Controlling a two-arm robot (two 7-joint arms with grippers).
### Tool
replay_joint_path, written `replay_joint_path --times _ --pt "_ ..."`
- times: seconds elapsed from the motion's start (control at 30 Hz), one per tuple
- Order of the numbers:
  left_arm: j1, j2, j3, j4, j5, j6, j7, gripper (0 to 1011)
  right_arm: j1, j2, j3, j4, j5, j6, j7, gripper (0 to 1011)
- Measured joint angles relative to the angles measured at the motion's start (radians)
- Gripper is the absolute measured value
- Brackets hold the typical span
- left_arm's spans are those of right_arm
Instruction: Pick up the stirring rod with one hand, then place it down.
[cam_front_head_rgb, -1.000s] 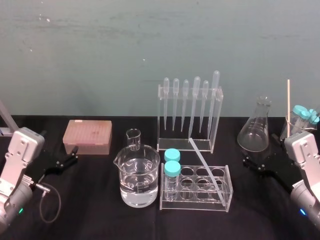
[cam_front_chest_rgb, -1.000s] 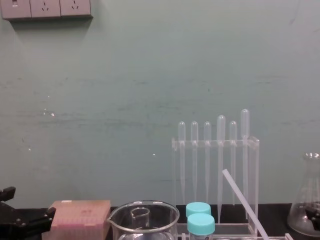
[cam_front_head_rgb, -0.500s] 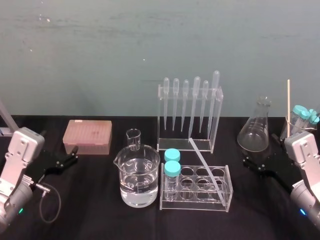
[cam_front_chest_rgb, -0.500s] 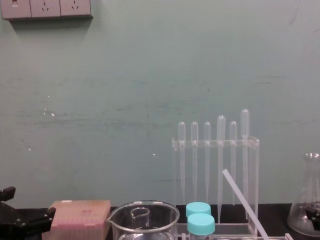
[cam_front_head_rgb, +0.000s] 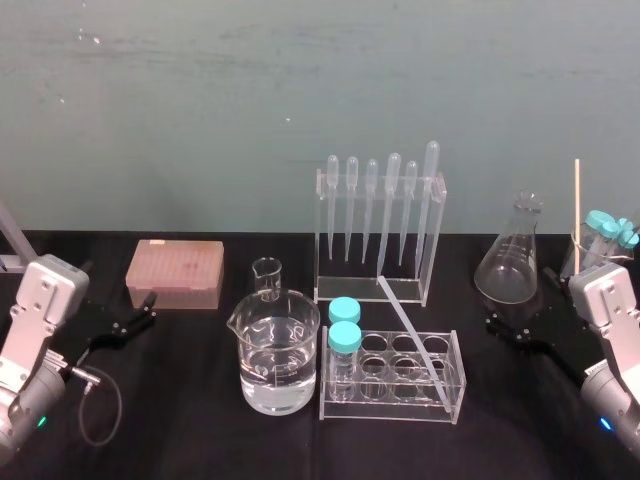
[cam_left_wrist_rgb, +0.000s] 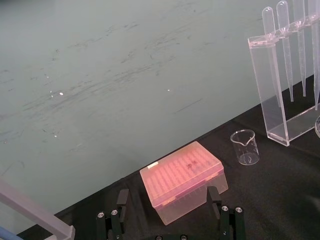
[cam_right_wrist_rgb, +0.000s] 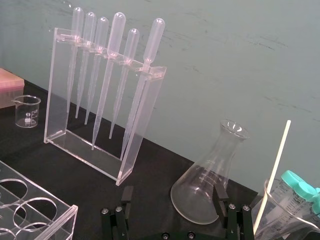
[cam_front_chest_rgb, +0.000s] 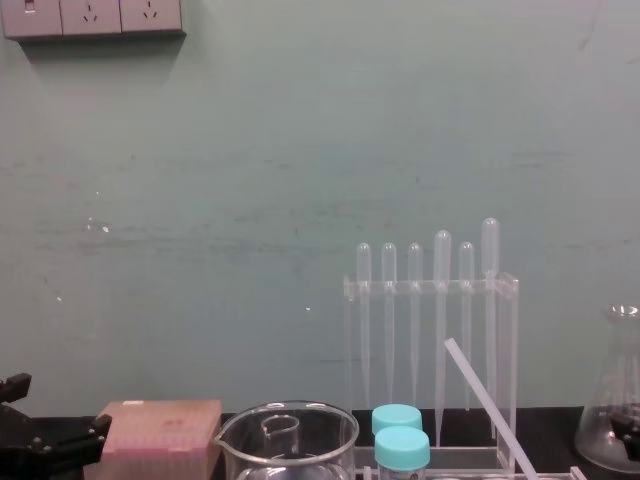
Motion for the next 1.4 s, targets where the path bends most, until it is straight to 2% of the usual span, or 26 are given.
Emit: replay_joint_path --times 1.0,1.13,1.27,1.33,1.4 --pt "0.000 0.000 0.000 0.000 0.000 0.000 0.000 1000 -0.002 -0.002 0.007 0.000 -0.004 -0.004 -0.002 1003" --pt "0.000 0.000 0.000 0.000 0.000 0.000 0.000 1000 -0.015 -0.011 0.035 -0.012 -0.019 -0.044 -0.030 1003" --pt "0.000 0.000 0.000 0.000 0.000 0.000 0.000 1000 -0.023 -0.017 0.058 -0.040 -0.073 -0.138 -0.072 1003" --pt "0.000 0.000 0.000 0.000 0.000 0.000 0.000 1000 -0.018 -0.019 0.061 -0.055 -0.090 -0.193 -0.067 1003" --pt "0.000 0.000 0.000 0.000 0.000 0.000 0.000 1000 -0.010 -0.021 0.059 -0.061 -0.093 -0.226 -0.048 1003"
